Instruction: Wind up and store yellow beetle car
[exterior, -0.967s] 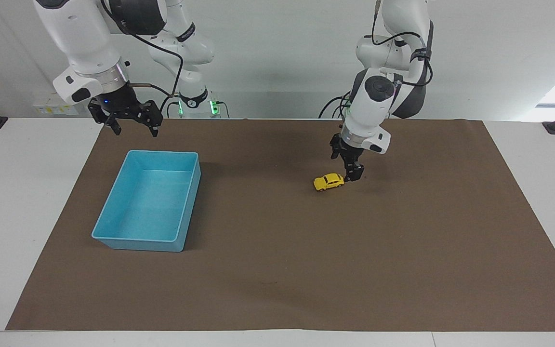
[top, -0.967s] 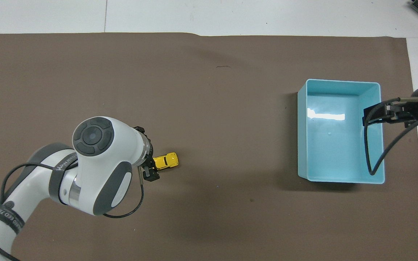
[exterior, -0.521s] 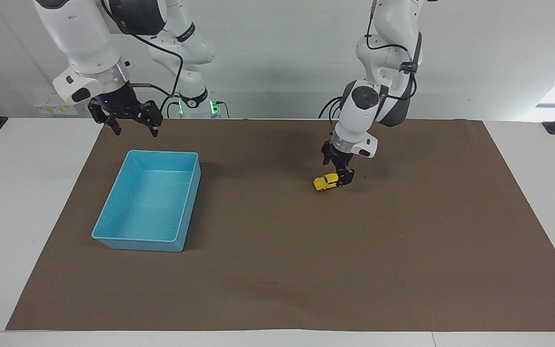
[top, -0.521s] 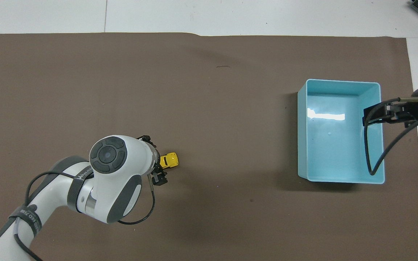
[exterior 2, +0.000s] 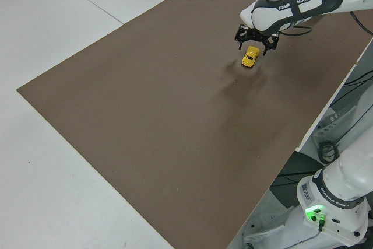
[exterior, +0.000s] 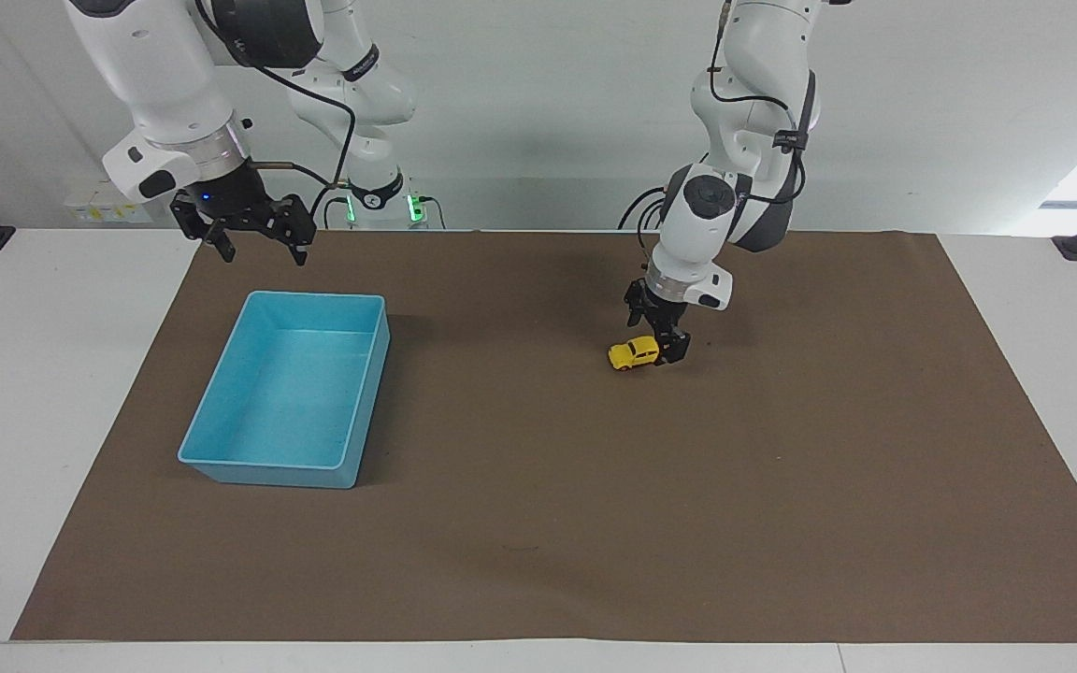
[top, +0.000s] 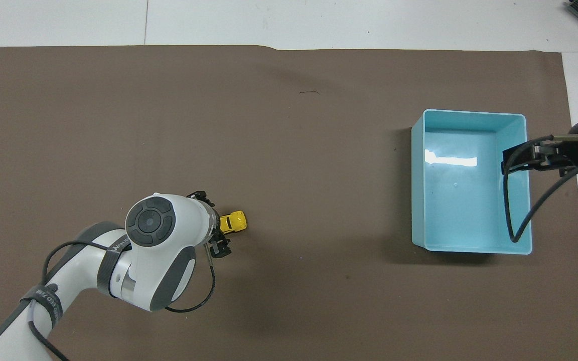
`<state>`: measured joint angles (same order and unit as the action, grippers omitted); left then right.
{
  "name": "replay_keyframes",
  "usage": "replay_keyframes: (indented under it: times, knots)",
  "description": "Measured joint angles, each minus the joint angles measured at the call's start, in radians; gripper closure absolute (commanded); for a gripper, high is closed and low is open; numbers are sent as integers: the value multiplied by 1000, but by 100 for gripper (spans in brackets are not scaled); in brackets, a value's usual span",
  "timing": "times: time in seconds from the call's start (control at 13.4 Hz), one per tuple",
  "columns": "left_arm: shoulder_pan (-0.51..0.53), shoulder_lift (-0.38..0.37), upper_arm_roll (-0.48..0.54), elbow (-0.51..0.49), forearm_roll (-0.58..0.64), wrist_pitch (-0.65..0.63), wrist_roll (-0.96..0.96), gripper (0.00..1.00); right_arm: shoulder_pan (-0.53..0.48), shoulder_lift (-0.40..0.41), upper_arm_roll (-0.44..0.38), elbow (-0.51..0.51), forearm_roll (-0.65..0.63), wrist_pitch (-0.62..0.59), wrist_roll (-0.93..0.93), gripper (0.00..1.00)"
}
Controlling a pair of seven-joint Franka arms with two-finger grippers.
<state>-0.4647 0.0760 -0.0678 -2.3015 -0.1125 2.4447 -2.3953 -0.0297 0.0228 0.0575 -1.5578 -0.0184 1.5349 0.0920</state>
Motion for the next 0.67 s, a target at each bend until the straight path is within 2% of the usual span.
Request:
replay_keyframes:
  times: [0.15, 0.22, 0.45, 0.67]
  knots:
    - [-4, 0, -3, -4, 0, 1, 0, 0, 0, 0, 0, 0, 0, 0, 0, 0]
    - [-7, 0, -4, -6, 0, 5, 0, 4, 0, 0, 0, 0, 0, 0, 0, 0]
    - [-15, 1, -4, -14, 0, 14, -1, 52, 0, 0, 0, 0, 0, 0, 0, 0]
    - [-16, 1, -3, -20, 0, 21, -1, 82, 0, 0, 0, 0, 0, 0, 0, 0]
